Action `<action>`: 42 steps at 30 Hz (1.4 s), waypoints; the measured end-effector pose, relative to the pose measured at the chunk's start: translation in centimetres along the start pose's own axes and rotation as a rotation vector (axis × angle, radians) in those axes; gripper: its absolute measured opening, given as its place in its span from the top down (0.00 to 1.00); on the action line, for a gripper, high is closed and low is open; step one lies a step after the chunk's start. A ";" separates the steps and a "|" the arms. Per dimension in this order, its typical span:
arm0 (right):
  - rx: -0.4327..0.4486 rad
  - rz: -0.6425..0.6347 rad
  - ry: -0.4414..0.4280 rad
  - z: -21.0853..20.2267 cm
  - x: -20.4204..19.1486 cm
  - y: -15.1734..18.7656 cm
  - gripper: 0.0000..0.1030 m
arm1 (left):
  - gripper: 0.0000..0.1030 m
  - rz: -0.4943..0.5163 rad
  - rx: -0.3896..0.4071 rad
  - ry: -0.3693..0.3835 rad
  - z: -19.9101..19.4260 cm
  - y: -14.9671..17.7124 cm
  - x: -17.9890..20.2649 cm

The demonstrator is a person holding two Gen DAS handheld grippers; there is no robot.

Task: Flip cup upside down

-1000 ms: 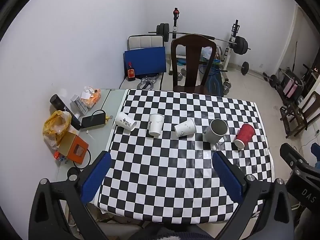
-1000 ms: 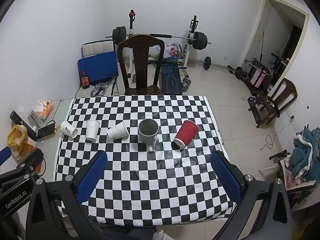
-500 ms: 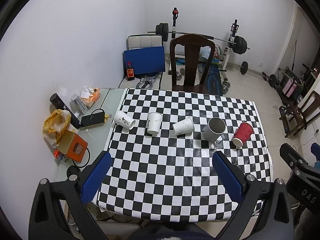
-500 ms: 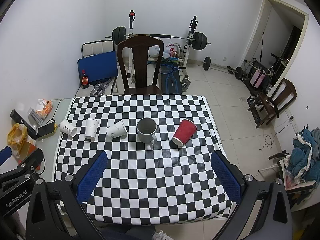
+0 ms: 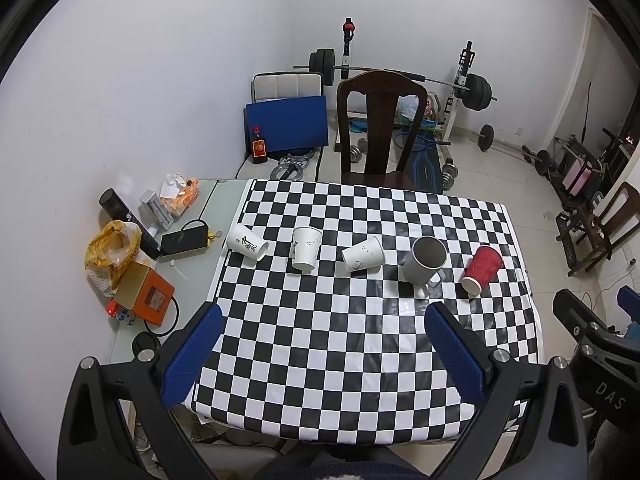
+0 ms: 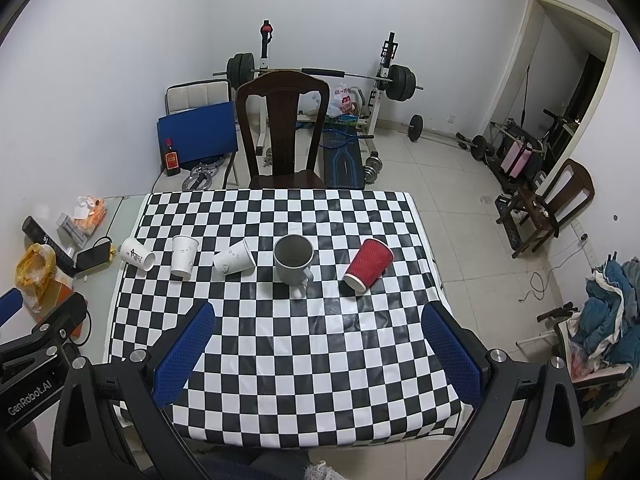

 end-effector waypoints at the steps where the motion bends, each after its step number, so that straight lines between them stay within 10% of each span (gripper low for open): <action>1: 0.000 0.001 -0.002 0.0 0.0 0.0 0.00 | 0.00 -0.001 -0.001 0.001 0.0 0.0 0.0; 42: 0.006 -0.001 0.000 -0.2 -0.1 0.1 0.00 | 0.00 -0.004 0.008 0.003 -0.4 1.2 0.7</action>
Point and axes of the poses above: each gripper's, at about its wrist camera, not at the fingertips, and z roughly the way its jaws point, x to its right, y to its underside, the point moved 2 cm from there along z, roughly the way its jaws point, and after that the axes turned 5 degrees about -z, right-handed, at the moved point
